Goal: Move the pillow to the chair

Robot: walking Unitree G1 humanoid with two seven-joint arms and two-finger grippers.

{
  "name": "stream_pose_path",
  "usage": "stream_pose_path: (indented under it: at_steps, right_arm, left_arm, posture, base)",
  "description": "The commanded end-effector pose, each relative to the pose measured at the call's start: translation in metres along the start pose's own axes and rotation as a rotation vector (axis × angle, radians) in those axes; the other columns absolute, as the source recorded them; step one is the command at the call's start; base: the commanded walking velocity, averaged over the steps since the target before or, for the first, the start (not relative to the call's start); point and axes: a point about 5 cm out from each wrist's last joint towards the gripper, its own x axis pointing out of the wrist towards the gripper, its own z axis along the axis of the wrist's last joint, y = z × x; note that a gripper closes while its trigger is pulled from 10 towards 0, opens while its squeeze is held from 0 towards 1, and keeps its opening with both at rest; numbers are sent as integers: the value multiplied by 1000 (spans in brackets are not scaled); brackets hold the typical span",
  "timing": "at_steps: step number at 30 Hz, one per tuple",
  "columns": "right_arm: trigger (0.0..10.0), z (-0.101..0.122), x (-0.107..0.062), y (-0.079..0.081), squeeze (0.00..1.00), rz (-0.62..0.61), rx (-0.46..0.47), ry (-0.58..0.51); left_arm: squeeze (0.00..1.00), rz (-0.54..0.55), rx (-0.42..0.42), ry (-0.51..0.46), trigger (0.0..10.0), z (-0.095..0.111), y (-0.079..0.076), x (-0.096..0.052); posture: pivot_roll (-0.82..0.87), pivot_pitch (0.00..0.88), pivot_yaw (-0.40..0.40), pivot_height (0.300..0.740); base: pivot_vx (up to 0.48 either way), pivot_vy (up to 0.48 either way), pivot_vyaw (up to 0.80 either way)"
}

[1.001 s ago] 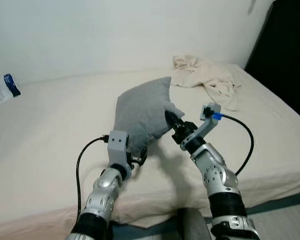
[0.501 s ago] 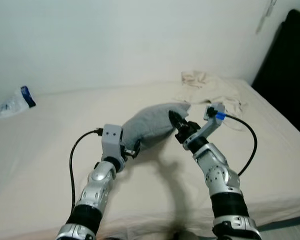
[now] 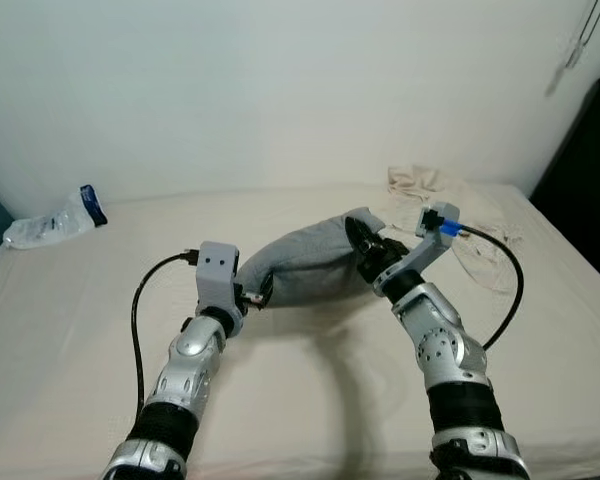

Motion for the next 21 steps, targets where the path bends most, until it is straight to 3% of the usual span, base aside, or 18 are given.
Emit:
stream_pose_path:
  at_steps: [1, 3, 4, 7, 14, 21]
  right_arm:
    - [0, 3, 2, 8, 0, 47, -79, 3]
    - [0, 3, 2, 8, 0, 47, -79, 3]
    - [10000, 0, 1, 6, 0, 37, -104, 27]
    - [10000, 1, -1, 3, 0, 40, -121, 32]
    - [10000, 3, -2, 3, 0, 69, -129, 33]
    - [10000, 0, -2, 3, 0, 72, -135, 44]
  left_arm:
    - [0, 47, 20, 15, 10000, -4, 11, -2]
    - [0, 47, 20, 15, 10000, -4, 11, -2]
    - [0, 52, 25, 16, 10000, -4, 11, -2]
    - [0, 72, 36, 18, 10000, -4, 15, -3]
    - [0, 129, 56, 39, 10000, -6, 28, -5]
    - [0, 112, 106, 72, 10000, -15, 23, -8]
  posture:
    - [-58, 0, 37, 740]
    - [-58, 0, 37, 740]
    - [-60, 0, 39, 740]
    - [-58, 0, 37, 740]
    - [-54, 0, 34, 740]
    - [-51, 0, 33, 740]
  base:
    - [0, 0, 0]
    - [0, 0, 0]
    - [0, 0, 0]
    - [0, 0, 0]
    - [0, 0, 773]
    - [0, 0, 756]
